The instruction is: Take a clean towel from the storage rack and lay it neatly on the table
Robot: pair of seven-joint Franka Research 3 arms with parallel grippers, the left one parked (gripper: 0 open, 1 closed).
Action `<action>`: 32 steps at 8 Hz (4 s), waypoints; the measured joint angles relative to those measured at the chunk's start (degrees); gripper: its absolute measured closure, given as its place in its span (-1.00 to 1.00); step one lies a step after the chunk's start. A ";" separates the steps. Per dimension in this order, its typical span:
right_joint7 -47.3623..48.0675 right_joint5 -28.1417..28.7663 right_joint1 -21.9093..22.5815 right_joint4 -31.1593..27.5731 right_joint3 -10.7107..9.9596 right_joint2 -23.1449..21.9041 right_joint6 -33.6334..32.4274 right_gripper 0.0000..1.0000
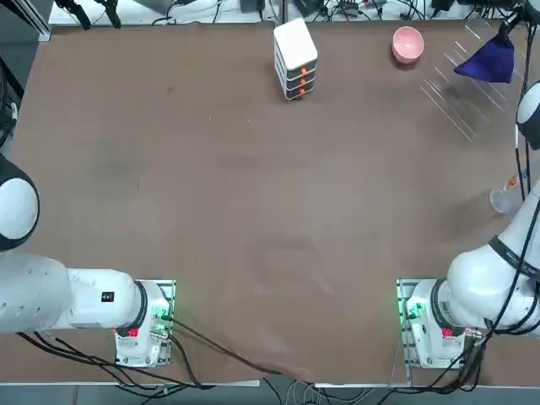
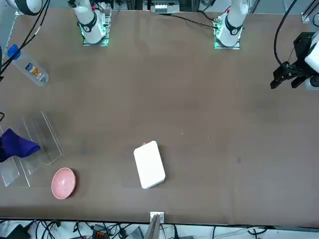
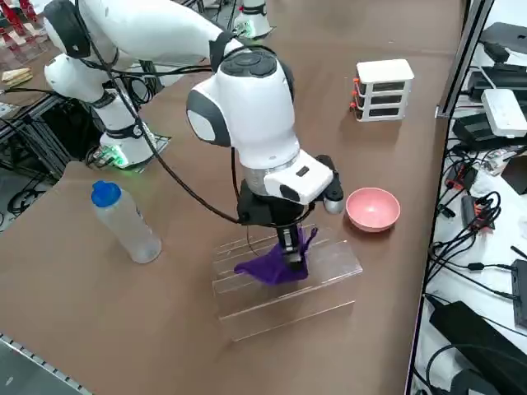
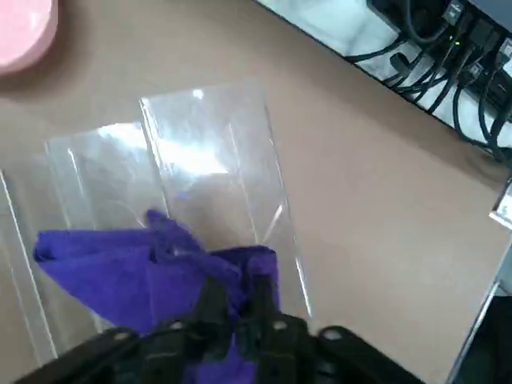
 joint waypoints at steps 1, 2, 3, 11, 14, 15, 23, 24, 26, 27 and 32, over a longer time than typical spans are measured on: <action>0.80 0.16 0.51 0.25 0.04 -0.29 -0.66 0.91; 1.09 0.22 1.22 0.72 0.10 -0.89 -2.54 0.91; 1.53 0.53 2.14 1.34 0.22 -2.08 -5.72 0.91; 39.73 4.69 20.46 -10.92 0.93 -20.62 -33.51 0.91; 51.53 7.88 27.94 -23.34 1.03 -24.88 -28.57 0.91; 52.92 10.30 29.24 -27.25 1.02 -26.05 -25.33 0.91; 47.93 15.00 20.17 -42.98 -1.21 -29.47 -17.97 0.91; 44.52 14.98 17.07 -43.37 -1.30 -27.43 -15.34 0.91; 39.40 14.99 13.91 -43.62 -1.33 -22.30 -6.98 0.91; 38.96 14.61 13.79 -43.58 -1.32 -20.01 -3.08 0.91; 38.53 12.32 12.02 -43.10 -1.35 -16.96 6.20 0.89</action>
